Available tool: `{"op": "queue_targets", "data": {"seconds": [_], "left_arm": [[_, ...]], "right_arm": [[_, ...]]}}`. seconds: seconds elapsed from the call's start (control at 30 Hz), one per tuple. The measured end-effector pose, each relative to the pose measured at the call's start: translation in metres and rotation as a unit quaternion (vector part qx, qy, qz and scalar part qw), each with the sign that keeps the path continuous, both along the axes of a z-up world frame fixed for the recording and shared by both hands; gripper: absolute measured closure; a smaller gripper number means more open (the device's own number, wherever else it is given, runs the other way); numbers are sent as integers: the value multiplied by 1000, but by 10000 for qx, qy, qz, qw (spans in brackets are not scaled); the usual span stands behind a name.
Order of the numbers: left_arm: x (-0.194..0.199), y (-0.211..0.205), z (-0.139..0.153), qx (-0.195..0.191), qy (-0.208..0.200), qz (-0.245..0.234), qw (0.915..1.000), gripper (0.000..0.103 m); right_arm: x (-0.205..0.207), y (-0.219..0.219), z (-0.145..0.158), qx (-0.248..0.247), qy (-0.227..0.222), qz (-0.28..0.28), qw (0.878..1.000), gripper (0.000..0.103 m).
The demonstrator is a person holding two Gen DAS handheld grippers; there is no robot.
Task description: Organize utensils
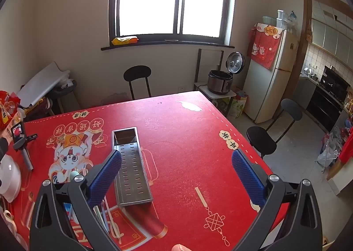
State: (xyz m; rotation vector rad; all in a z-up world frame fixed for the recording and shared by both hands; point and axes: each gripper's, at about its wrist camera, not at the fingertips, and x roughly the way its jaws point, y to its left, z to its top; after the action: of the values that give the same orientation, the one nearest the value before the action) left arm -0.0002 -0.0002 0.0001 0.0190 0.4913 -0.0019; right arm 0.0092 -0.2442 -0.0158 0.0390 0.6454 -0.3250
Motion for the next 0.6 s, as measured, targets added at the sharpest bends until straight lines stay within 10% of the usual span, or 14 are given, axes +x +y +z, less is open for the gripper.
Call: {"op": "queue_targets", "data": {"seconds": [0.6], "left_arm": [[2,2,6,-2,-43,-3,10000,5]], "right_arm": [[-3,-2,2,39,-99,-24,9999,5]]}}
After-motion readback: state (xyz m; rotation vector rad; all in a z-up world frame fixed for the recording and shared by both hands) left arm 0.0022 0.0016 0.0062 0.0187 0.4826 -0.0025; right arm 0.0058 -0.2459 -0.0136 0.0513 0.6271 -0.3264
